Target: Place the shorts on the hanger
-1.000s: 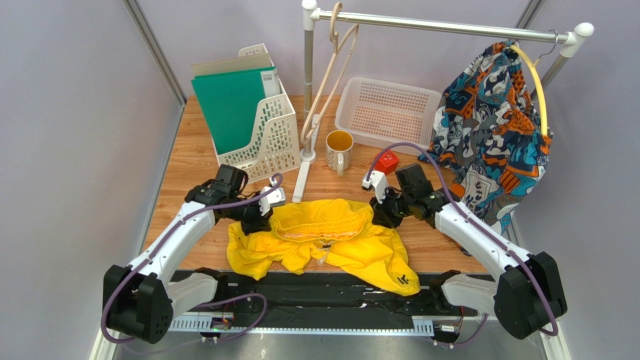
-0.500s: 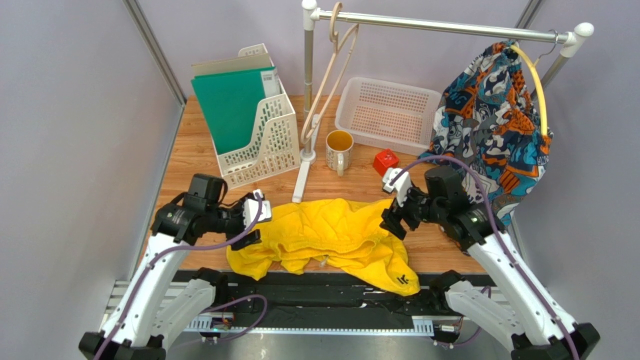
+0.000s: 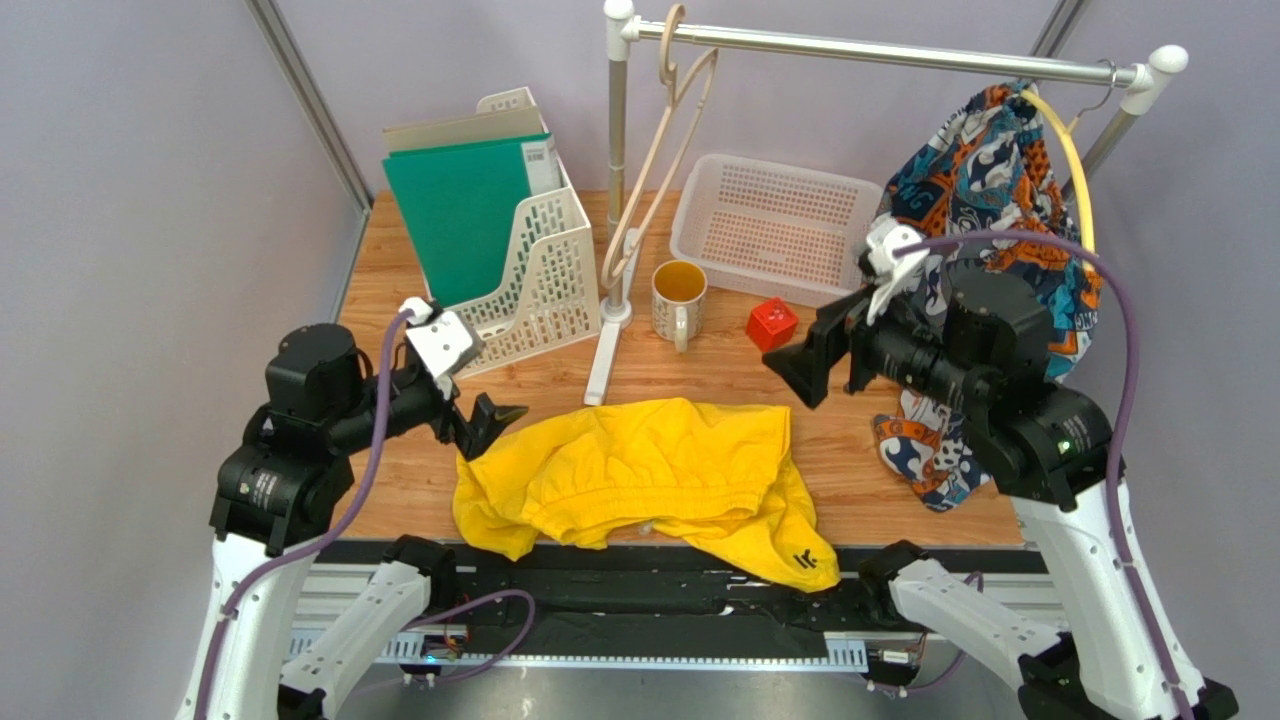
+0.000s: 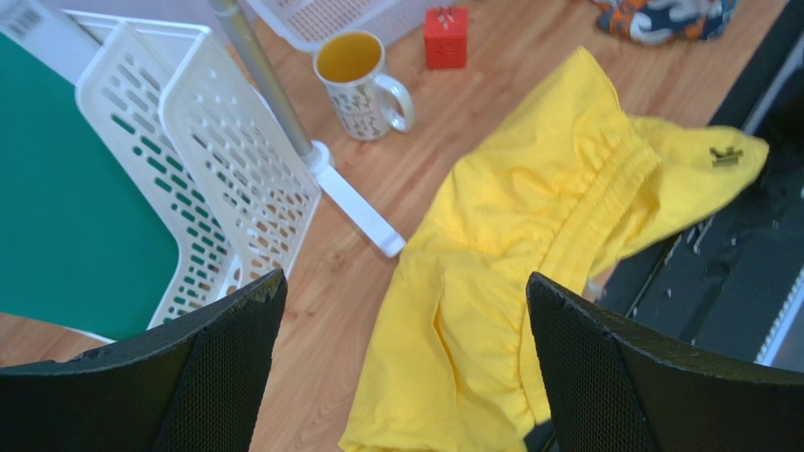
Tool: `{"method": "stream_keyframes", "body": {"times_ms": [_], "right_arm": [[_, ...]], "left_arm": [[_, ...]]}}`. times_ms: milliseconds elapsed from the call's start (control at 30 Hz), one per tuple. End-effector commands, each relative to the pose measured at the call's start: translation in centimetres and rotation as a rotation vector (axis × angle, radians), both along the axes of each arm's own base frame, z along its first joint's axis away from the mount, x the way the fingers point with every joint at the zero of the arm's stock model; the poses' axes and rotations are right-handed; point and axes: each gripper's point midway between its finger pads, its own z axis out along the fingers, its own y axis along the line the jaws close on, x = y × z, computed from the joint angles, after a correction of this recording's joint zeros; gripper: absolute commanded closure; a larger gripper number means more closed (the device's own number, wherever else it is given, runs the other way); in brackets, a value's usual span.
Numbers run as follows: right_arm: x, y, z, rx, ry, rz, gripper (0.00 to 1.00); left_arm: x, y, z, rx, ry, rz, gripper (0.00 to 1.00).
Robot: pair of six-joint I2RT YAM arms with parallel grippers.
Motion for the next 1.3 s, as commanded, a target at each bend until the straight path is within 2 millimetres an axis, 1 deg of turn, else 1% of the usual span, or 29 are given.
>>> {"method": "stream_keyframes", "body": {"times_ms": [0,33,100,133,167,200,233,267,300,333,400,433,500,533,700,767,833,867,900,933,967,1000,1033,1067,1100,1133,1200,1233,1267], "right_arm": [[3.5,1.7,7.0,0.279,0.018,-0.132,0.06],[4.8,2.1,7.4,0.302,0.029,-0.156,0.06],[5.6,3.0,10.8,0.426,0.006,-0.152,0.06],[6.8,3.5,11.7,0.473,0.004,-0.162,0.06],[7.2,3.8,12.6,0.533,0.029,-0.177,0.06],[7.5,4.0,14.1,0.581,0.023,-0.183,0.06],[8.9,4.6,14.3,0.612,0.036,-0.207,0.05],[9.3,5.1,15.0,0.67,0.067,-0.214,0.04],[9.4,5.7,15.8,0.7,0.072,-0.189,0.04],[10.3,6.9,16.1,0.726,0.076,-0.169,0.04],[10.9,8.0,16.5,0.79,0.121,-0.155,0.03],[11.7,9.1,16.3,0.807,0.145,-0.148,0.04],[12.3,10.3,16.0,0.848,0.207,-0.146,0.04],[13.0,11.2,15.3,0.848,0.237,-0.146,0.05],[15.1,13.9,13.2,0.884,0.352,-0.152,0.12],[15.1,15.0,13.2,0.9,0.368,-0.127,0.15],[15.6,16.0,12.1,0.899,0.41,-0.132,0.16],[15.8,16.4,11.7,0.902,0.425,-0.132,0.2],[16.1,16.9,11.0,0.895,0.448,-0.125,0.21],[16.2,17.1,10.9,0.9,0.457,-0.119,0.23],[16.3,17.4,10.7,0.91,0.473,-0.117,0.29],[16.4,17.6,10.2,0.909,0.489,-0.117,0.32],[16.5,17.7,10.2,0.916,0.493,-0.113,0.35],[16.4,17.9,10.2,0.934,0.523,-0.108,0.42],[16.5,17.9,9.9,0.934,0.54,-0.109,0.44],[16.4,17.9,9.8,0.942,0.554,-0.11,0.51],[16.4,17.5,9.9,0.965,0.577,-0.114,0.58],[16.5,17.4,9.9,0.972,0.58,-0.115,0.66],[16.5,17.2,10.0,0.975,0.581,-0.112,0.71]], "left_arm": [[2.1,0.0,4.4,-0.17,-0.019,0.137,0.0],[2.2,-0.1,5.2,-0.184,-0.027,0.14,0.0],[2.6,0.0,5.8,-0.188,-0.042,0.151,0.01],[2.8,0.1,5.9,-0.187,-0.05,0.159,0.0],[3.1,0.3,6.0,-0.187,-0.064,0.172,0.0],[3.2,0.4,5.9,-0.182,-0.071,0.175,0.0],[3.2,0.5,5.8,-0.182,-0.077,0.178,0.01],[3.1,0.5,6.0,-0.187,-0.091,0.178,0.01],[3.1,0.5,5.7,-0.187,-0.088,0.179,0.0],[3.0,0.5,5.6,-0.188,-0.085,0.178,0.01],[2.7,0.5,5.5,-0.191,-0.088,0.175,0.01],[2.5,0.6,5.6,-0.194,-0.096,0.175,0.01],[2.3,0.7,5.4,-0.192,-0.099,0.176,0.01],[2.1,0.7,5.6,-0.195,-0.109,0.174,0.01],[1.5,0.8,5.4,-0.203,-0.118,0.166,0.0],[1.4,0.8,5.4,-0.203,-0.123,0.165,0.01],[1.4,0.8,5.5,-0.202,-0.127,0.164,0.0],[1.4,0.8,5.5,-0.201,-0.129,0.164,0.01],[1.3,0.8,5.5,-0.2,-0.129,0.162,0.01],[1.3,0.8,5.5,-0.2,-0.131,0.162,0.0],[1.3,0.8,5.5,-0.199,-0.132,0.163,0.01],[1.3,0.8,5.4,-0.198,-0.131,0.163,0.01],[1.3,0.8,5.3,-0.198,-0.131,0.163,0.01],[1.3,0.9,5.1,-0.195,-0.131,0.163,0.01],[1.3,0.9,5.1,-0.194,-0.132,0.162,0.01],[1.4,0.8,5.0,-0.193,-0.133,0.16,0.01],[1.4,0.9,4.8,-0.188,-0.133,0.161,0.01],[1.4,0.8,4.9,-0.188,-0.135,0.159,0.0],[1.5,0.8,4.8,-0.187,-0.134,0.159,0.01]]}}
